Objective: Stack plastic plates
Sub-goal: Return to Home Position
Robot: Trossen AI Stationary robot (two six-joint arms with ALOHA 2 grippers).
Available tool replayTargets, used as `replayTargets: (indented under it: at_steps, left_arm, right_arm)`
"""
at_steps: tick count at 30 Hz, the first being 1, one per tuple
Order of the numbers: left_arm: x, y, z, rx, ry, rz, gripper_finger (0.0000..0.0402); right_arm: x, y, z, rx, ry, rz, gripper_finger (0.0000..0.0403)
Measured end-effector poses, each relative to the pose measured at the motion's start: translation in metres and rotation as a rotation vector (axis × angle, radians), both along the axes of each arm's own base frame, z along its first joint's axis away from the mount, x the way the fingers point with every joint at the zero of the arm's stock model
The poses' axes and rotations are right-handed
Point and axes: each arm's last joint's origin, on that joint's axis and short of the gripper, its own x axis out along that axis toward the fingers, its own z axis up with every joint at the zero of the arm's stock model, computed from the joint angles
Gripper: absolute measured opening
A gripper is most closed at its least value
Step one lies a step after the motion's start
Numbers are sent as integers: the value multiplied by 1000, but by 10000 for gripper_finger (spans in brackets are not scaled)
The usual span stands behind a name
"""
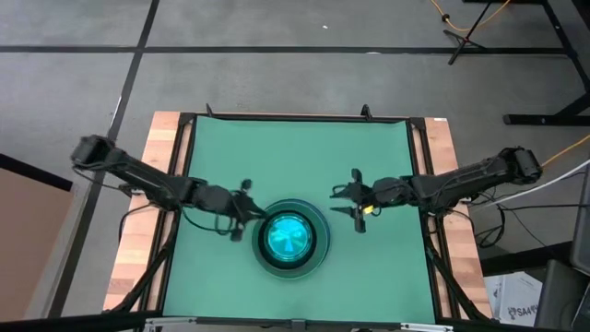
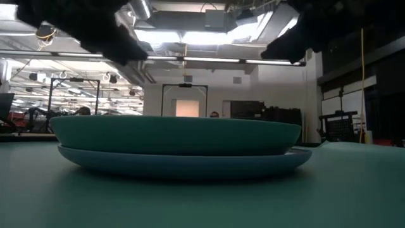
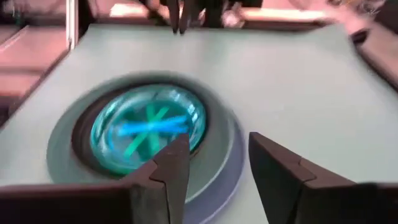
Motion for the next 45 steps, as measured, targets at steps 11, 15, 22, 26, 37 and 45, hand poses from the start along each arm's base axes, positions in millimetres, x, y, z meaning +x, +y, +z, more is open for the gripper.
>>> replayTargets:
  at_steps: [11, 15, 22, 26, 37, 45]
  left_arm:
    - [-71, 40, -20, -78, -223, 183, 17]
    - [-87, 45, -25, -85, -296, 219, 14]
    - [-105, 49, -38, -87, -380, 270, 13]
    - [-111, 51, -42, -82, -395, 296, 13]
    - [-116, 51, -39, -91, -432, 300, 13]
    - [-120, 52, -35, -60, -464, 304, 13]
  right_arm:
    - [-24, -38, -3, 48, -91, -69, 43]
    - [-35, -46, -12, 76, -138, -78, 5]
    - [-65, -50, -30, 122, -229, -115, 9]
    - [-86, -49, -36, 141, -301, -143, 2]
    - [-127, -49, -44, 142, -377, -216, 2]
    - [-142, -50, -40, 136, -452, -261, 1]
